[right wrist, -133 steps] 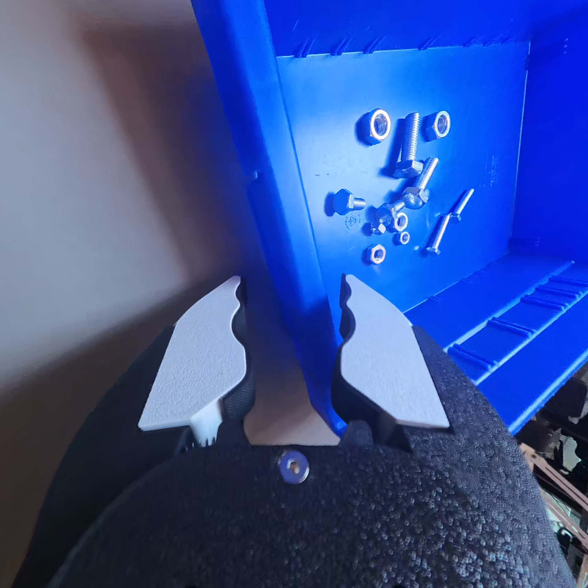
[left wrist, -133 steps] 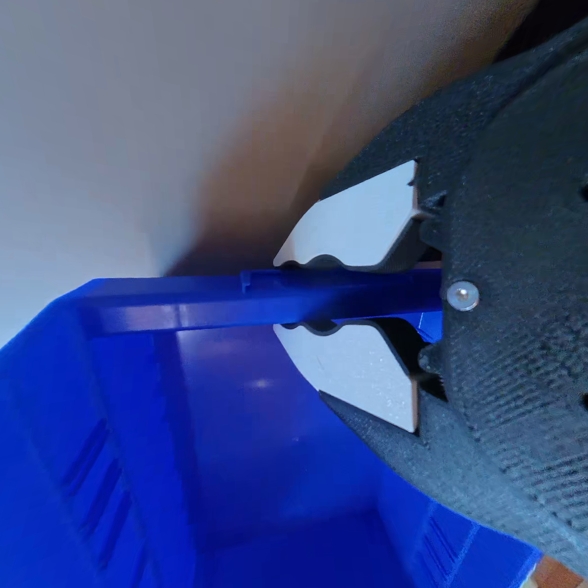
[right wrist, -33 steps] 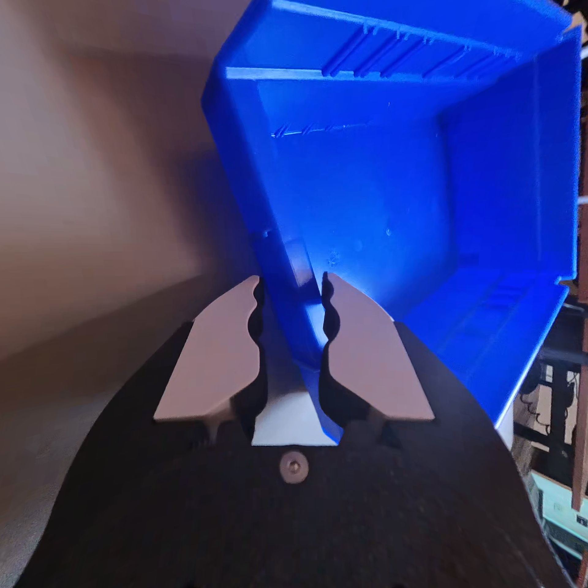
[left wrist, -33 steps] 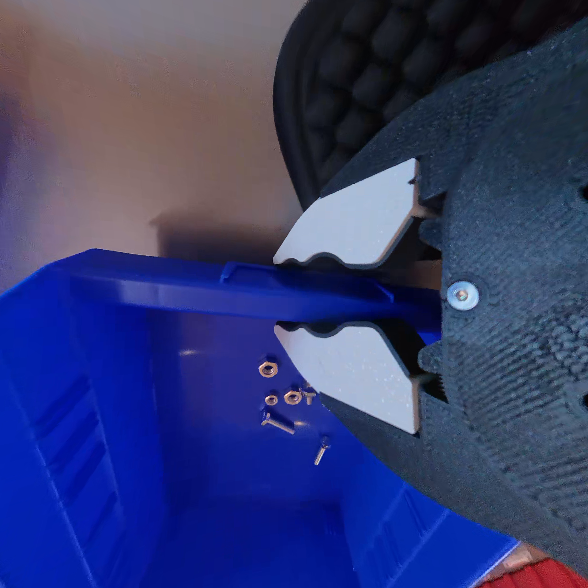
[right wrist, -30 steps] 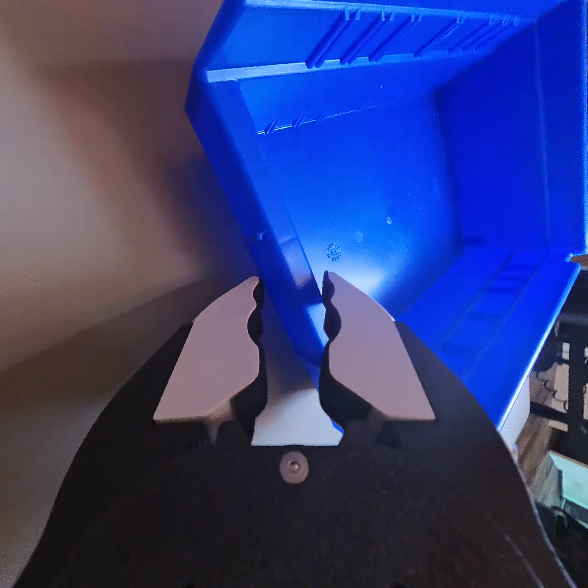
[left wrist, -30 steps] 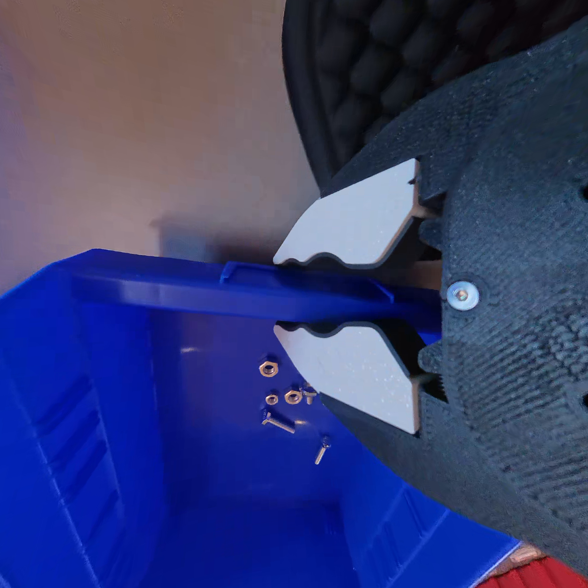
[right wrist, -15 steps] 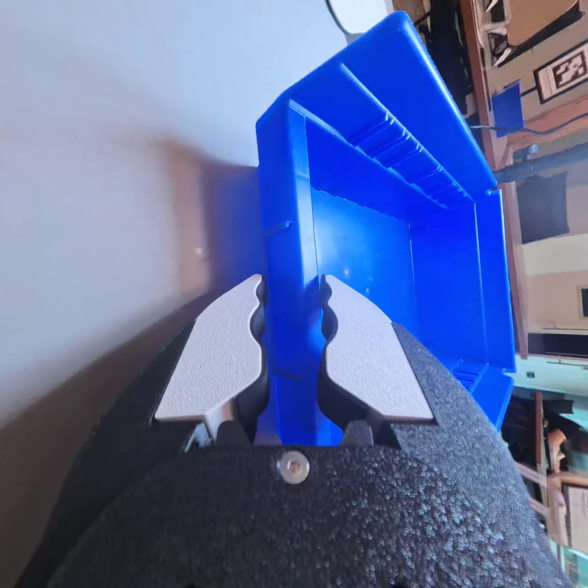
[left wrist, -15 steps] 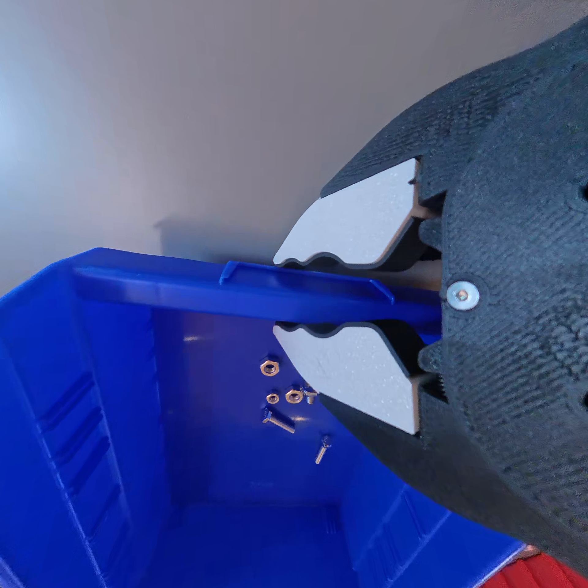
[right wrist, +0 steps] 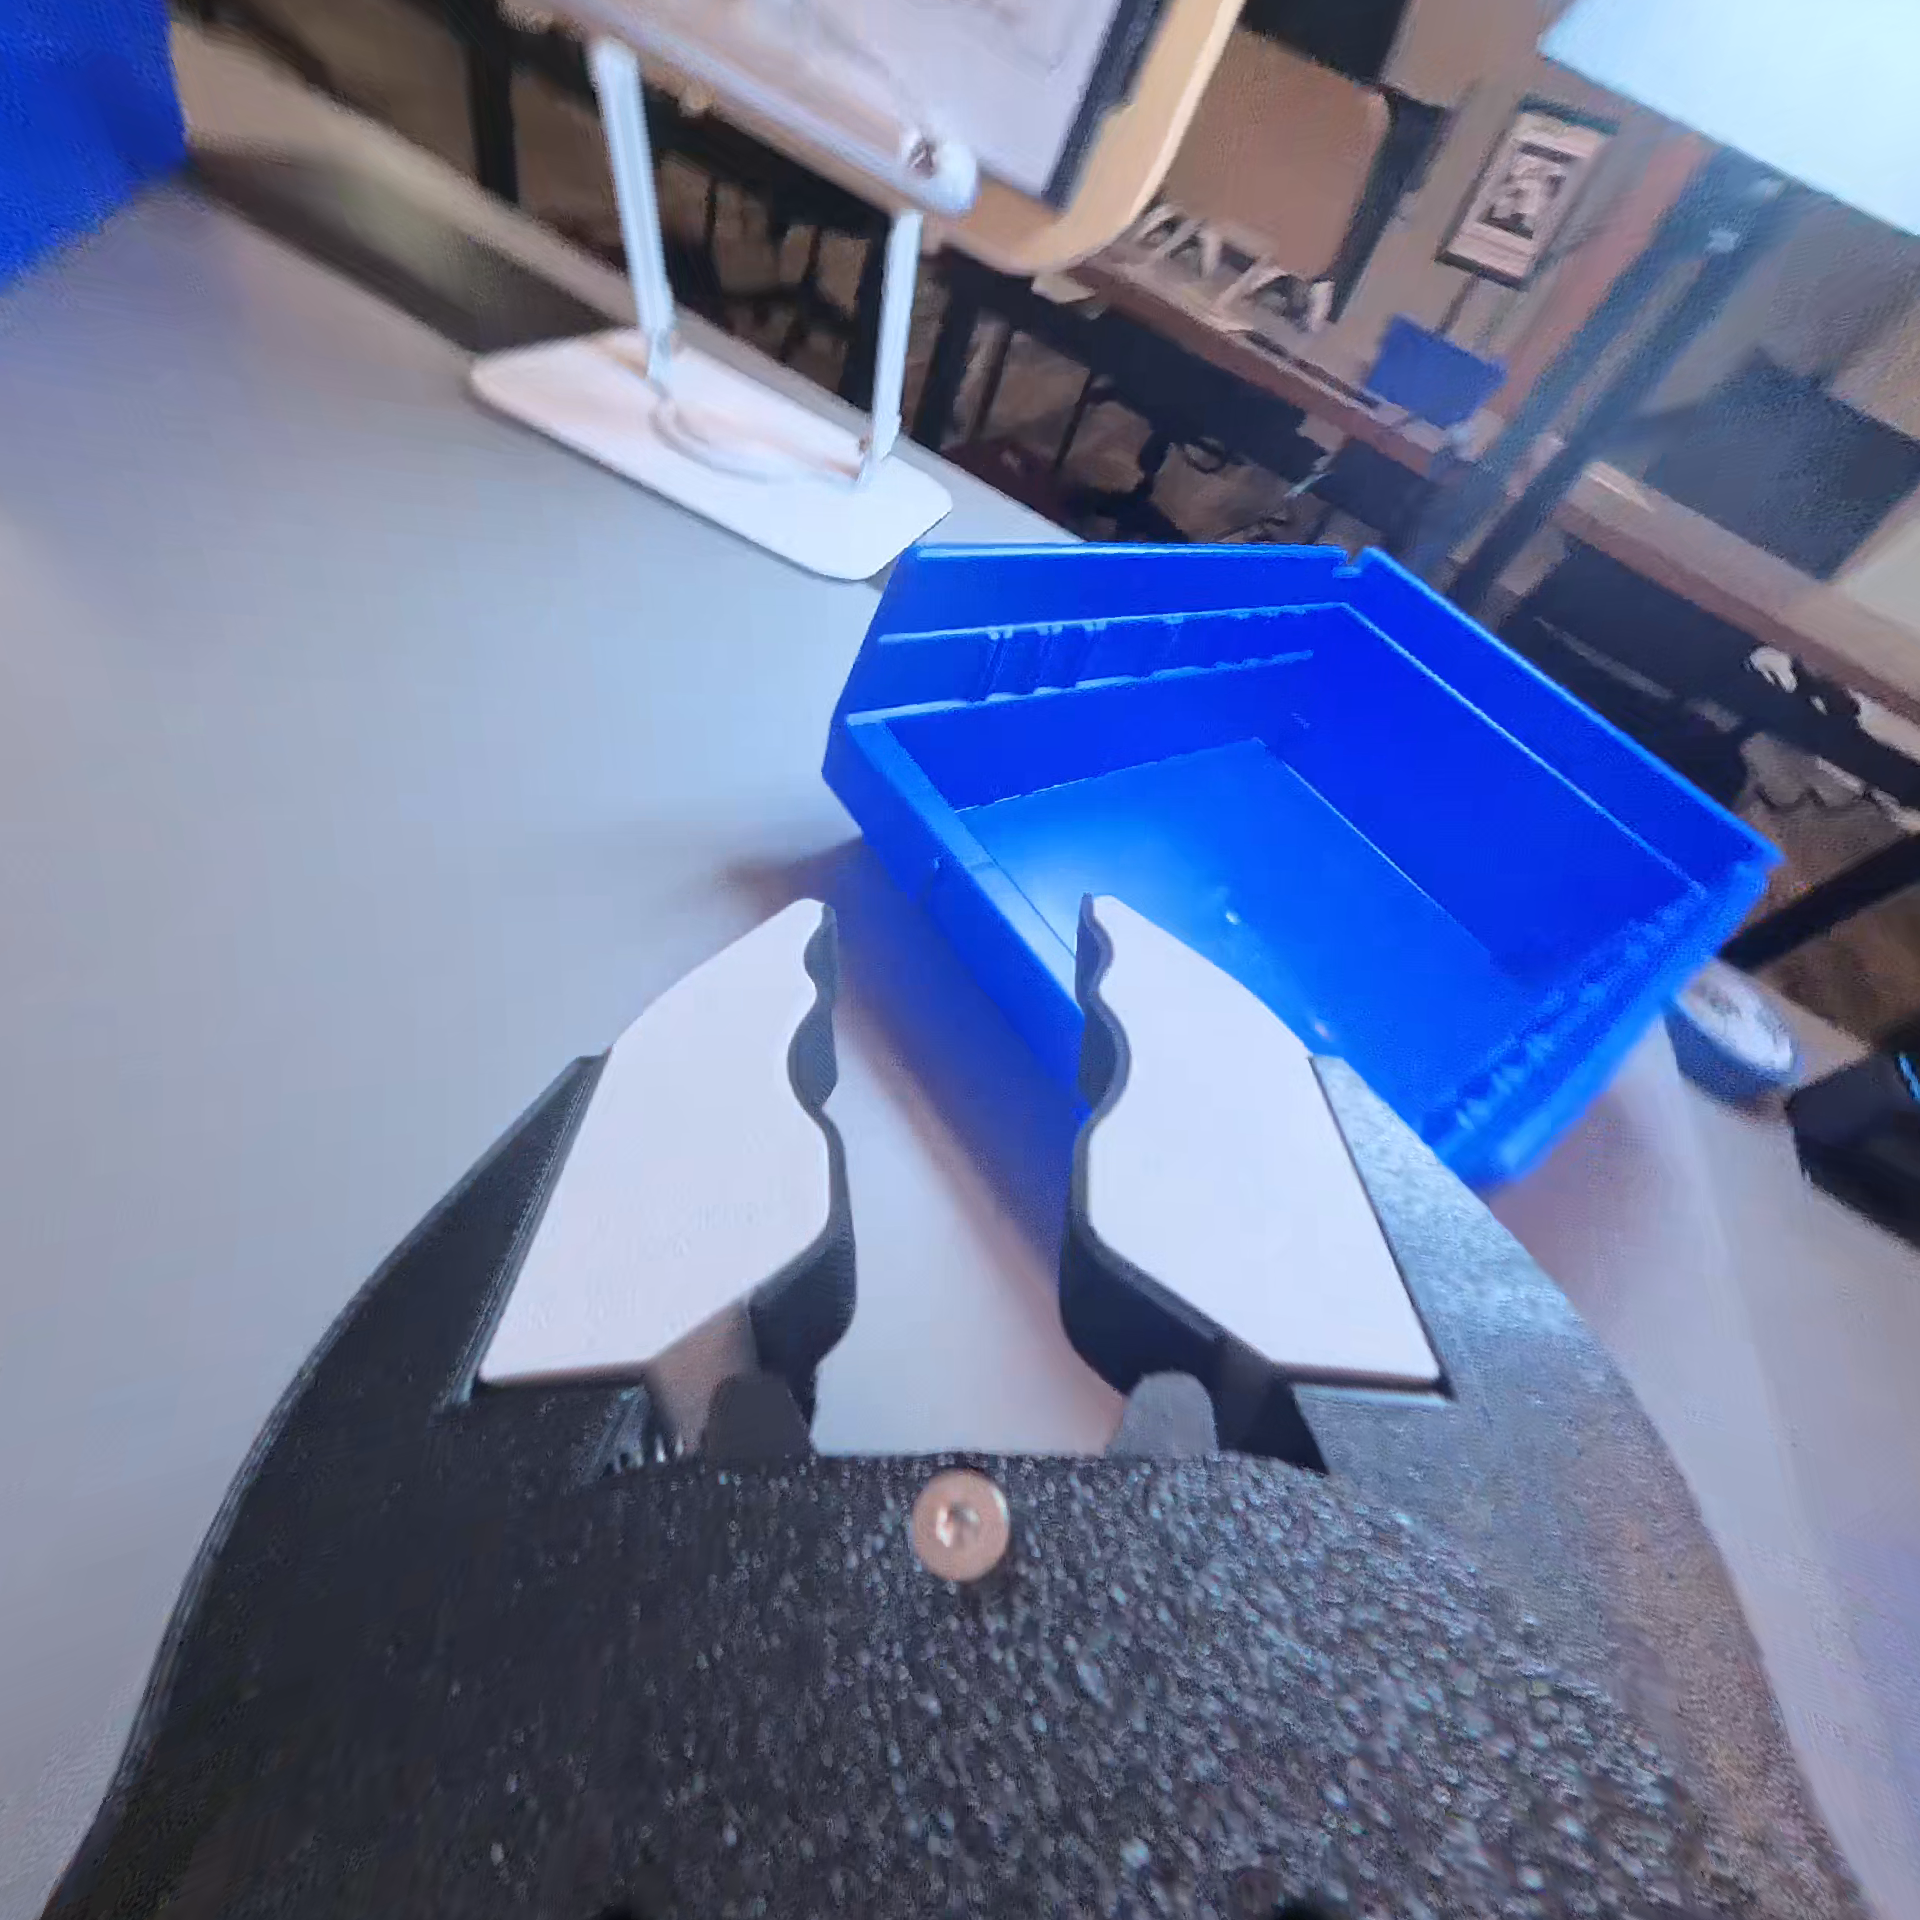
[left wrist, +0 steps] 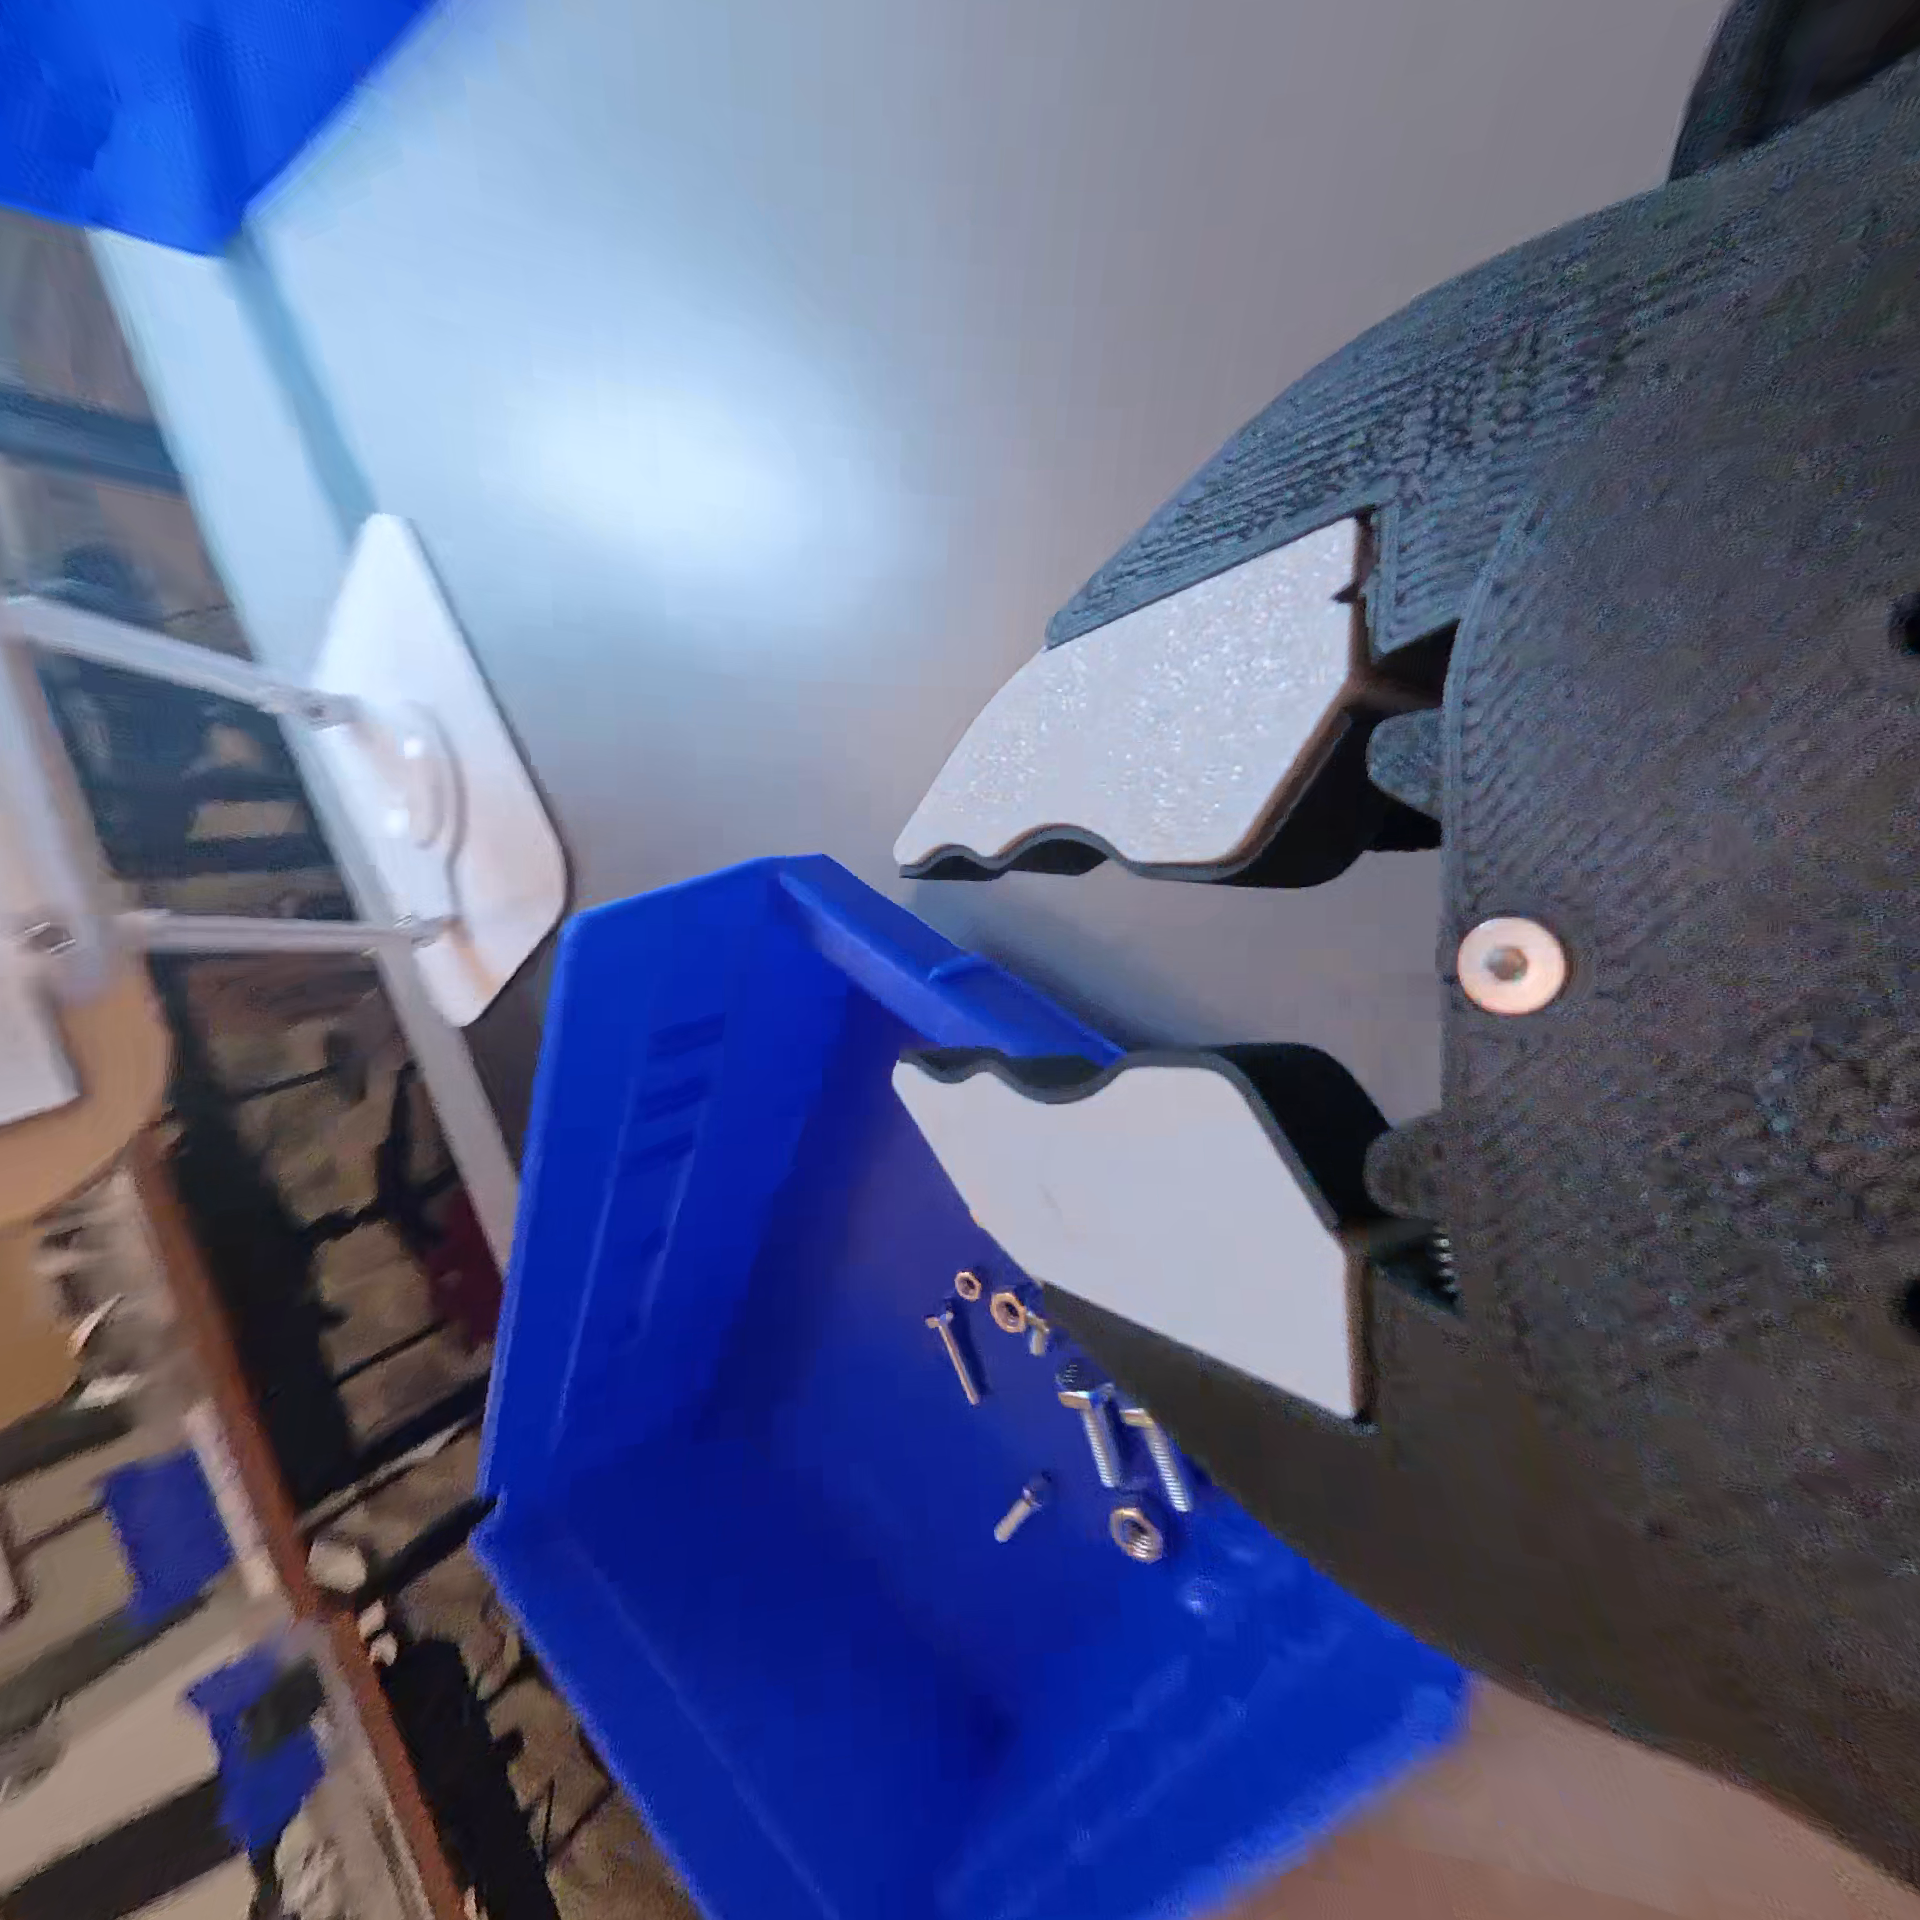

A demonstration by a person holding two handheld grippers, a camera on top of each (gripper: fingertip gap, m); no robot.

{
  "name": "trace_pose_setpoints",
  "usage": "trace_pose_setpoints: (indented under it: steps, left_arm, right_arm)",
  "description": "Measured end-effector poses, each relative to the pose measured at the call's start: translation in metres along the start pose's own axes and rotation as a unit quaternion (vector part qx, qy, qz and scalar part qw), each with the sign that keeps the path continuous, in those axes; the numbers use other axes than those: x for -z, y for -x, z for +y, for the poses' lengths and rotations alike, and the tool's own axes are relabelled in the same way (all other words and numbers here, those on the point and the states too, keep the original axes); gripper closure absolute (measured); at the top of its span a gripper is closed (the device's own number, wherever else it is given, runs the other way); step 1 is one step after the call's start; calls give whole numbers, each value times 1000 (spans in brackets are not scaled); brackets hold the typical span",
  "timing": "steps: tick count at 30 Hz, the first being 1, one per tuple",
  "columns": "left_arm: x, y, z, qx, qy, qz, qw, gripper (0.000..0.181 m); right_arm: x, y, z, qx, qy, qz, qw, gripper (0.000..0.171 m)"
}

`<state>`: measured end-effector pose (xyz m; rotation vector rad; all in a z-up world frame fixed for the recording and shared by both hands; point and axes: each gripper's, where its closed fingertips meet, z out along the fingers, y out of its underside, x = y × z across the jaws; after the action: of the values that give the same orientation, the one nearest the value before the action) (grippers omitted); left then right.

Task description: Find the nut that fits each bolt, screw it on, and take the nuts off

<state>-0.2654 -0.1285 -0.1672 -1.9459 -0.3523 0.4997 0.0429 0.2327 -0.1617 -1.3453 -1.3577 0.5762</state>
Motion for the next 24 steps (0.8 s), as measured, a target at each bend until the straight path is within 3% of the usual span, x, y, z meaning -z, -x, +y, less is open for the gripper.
trace_pose_setpoints:
  steps: [4, 7, 13, 24]
  left_arm:
    - [49, -7, -10, 86, -45, -93, 991, 169]
    - [77, -7, -5, 124, -66, -170, 975, 181]
    - [96, -9, 28, 177, -37, -233, 956, 181]
    - [91, -13, 47, 190, -12, -219, 957, 181]
  right_arm:
    - [58, -13, -3, -111, -34, 91, 989, 149]
    - [92, -20, 15, -181, -30, 151, 971, 170]
    - [116, -21, 53, -280, -11, 205, 938, 171]
    - [111, -15, 54, -258, 6, 197, 946, 171]
